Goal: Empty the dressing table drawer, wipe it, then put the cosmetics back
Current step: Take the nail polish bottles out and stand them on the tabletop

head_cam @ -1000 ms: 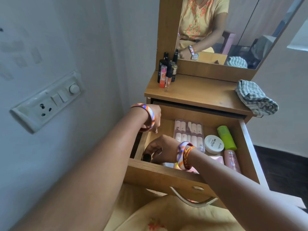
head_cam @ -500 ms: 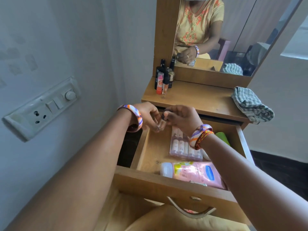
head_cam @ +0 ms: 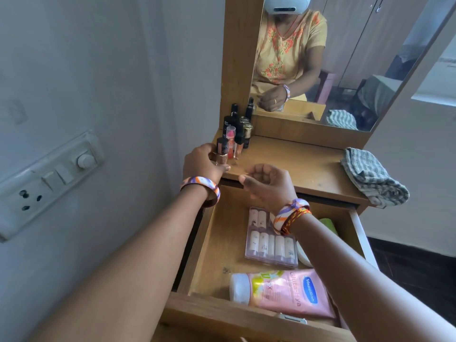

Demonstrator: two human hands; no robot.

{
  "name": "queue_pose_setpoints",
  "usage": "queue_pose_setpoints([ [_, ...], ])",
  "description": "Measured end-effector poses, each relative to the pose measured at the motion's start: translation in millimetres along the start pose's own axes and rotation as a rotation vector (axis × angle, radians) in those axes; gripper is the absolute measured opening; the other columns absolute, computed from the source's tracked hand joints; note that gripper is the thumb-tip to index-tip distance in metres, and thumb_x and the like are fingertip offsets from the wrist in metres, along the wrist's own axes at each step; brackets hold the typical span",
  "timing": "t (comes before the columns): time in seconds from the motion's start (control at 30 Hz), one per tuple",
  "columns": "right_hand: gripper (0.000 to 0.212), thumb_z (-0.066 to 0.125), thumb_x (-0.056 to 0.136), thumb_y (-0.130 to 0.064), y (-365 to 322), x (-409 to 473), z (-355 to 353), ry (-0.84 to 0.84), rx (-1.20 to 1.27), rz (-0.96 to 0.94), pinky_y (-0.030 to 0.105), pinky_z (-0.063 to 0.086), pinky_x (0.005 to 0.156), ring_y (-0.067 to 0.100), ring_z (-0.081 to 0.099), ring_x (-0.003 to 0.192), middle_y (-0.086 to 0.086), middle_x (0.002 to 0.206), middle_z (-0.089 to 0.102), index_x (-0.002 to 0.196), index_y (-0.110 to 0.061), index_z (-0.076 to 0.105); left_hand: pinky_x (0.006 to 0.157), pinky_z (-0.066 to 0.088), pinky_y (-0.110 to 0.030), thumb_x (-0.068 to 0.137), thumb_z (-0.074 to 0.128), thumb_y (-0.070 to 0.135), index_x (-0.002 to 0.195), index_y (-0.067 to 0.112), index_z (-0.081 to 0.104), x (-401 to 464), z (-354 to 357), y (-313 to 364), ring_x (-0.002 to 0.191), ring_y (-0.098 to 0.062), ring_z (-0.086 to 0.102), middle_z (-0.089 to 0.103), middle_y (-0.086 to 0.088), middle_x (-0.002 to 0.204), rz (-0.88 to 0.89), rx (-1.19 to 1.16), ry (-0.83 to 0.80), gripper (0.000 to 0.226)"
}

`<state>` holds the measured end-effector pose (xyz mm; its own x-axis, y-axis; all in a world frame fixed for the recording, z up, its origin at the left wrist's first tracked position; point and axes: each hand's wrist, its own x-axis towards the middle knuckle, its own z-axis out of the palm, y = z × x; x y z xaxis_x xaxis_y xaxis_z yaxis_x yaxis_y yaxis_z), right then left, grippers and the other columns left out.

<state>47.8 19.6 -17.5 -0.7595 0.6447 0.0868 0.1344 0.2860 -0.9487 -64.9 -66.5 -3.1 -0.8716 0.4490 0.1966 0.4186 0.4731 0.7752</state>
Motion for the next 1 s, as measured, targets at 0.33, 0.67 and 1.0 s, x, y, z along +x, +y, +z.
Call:
queue_pose_setpoints([
  [0.33, 0.006, 0.069, 0.082, -0.018, 24, 1, -14, -0.043, 0.001, 0.063, 0.021, 0.053, 0.063, 0.009, 0.060, 0.066, -0.001, 0.072, 0.064, 0.082, -0.018, 0.063, 0.087, 0.051, -0.033, 0.071, 0.080, 0.022, 0.108, 0.007, 0.064, 17, 17, -3, 0.101, -0.025, 0.064, 0.069, -0.009, 0.112, -0.062, 0.024, 0.029, 0.042],
  [0.67, 0.014, 0.073, 0.077, -0.011, 28, -11, -39, -0.200, -0.096, 0.152, 0.024, 0.053, 0.064, 0.013, 0.061, 0.068, 0.005, 0.077, 0.067, 0.080, -0.020, 0.064, 0.067, 0.042, -0.022, 0.073, 0.078, 0.023, 0.093, 0.012, 0.059, -35, 25, 9, 0.079, -0.011, 0.052, 0.059, 0.001, 0.091, 0.108, -0.048, 0.143, 0.030],
  [1.0, 0.009, 0.073, 0.074, -0.012, 59, -44, -77, -0.174, -0.766, 0.354, 0.025, 0.048, 0.060, 0.021, 0.057, 0.071, 0.002, 0.067, 0.059, 0.078, -0.006, 0.068, 0.078, 0.043, -0.027, 0.083, 0.068, 0.031, 0.113, 0.001, 0.060, -87, 57, 21, 0.109, -0.027, 0.058, 0.061, -0.012, 0.117, -0.067, 0.394, -0.676, 0.043],
])
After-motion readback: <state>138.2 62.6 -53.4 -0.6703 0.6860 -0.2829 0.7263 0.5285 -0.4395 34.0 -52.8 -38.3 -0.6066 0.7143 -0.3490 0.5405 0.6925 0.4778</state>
